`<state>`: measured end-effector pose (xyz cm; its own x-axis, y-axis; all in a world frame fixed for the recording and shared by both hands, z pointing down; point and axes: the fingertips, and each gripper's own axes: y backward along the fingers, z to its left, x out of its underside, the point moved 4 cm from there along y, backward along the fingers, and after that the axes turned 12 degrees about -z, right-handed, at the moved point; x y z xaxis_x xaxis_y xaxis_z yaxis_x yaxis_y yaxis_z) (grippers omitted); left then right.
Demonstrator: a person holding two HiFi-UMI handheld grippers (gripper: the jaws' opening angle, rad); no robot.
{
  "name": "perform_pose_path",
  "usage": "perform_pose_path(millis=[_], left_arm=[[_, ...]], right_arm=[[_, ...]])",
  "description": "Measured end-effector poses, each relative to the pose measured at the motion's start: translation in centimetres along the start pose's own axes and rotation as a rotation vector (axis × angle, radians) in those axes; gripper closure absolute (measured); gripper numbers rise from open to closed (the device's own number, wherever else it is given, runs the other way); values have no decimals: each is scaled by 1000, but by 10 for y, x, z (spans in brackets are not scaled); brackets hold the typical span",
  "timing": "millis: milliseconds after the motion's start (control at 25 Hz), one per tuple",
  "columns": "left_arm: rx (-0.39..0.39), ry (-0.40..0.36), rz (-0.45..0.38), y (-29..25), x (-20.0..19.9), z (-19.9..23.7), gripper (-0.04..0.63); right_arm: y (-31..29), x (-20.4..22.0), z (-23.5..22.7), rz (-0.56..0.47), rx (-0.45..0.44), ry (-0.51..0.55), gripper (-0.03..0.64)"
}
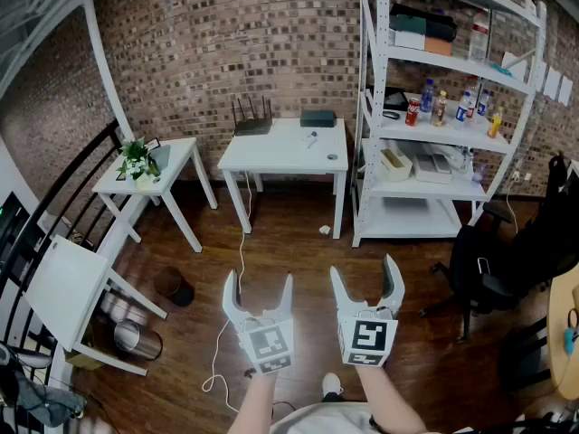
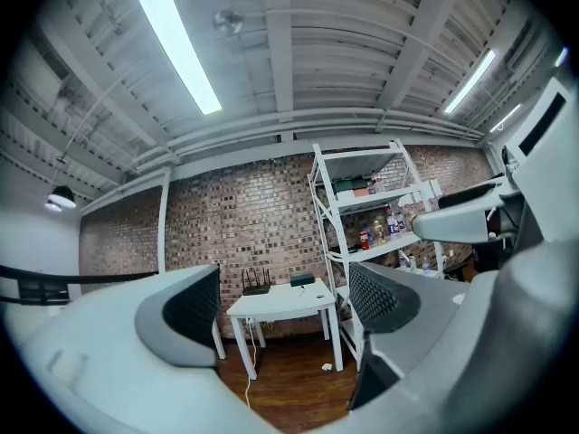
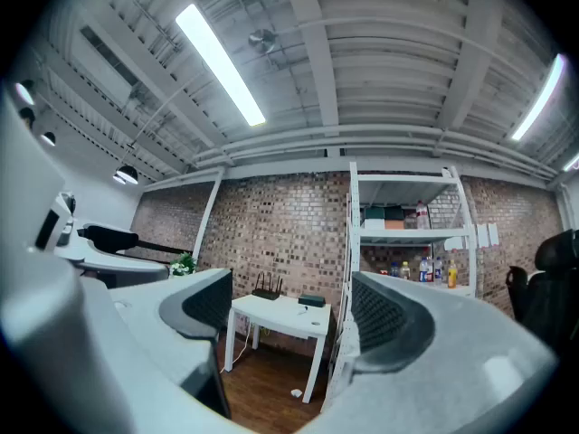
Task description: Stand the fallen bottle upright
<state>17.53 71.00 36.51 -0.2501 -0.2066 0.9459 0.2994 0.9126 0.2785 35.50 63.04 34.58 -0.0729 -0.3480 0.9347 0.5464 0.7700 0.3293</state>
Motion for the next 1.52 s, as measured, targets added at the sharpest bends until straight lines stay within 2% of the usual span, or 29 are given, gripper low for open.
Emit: perform_pose_path(millis=[160,360,640,760,880,1000,1280,1520], left_arm=[[-26,-4,15,-41,10,-14,147],[17,-25,50,-74,32,-22,129],[-3,-17,111,-129,73,-7,160],[12,-5,143,-170,97,-8,160],[40,36,140,-222,116,-11,160],[70,76,126,-278,127,-1,166],[124,114,75,-398,145,41,189],[177,200,122,-459,190,58,193]], right_arm=[[-43,18,-29,2,-45,-14,218],[-72,65,-50,85,-63,-72,231],[-121,116,-69,168,-5,-67,238],[-154,133,-78,185,3,-49,238],[-200,149,-88,205,15,-45,237],[-257,159,-74,221,-10,-73,238],[-383,174,-29,191,-71,-48,238],[-435,212,-12,243,-113,-49,238]])
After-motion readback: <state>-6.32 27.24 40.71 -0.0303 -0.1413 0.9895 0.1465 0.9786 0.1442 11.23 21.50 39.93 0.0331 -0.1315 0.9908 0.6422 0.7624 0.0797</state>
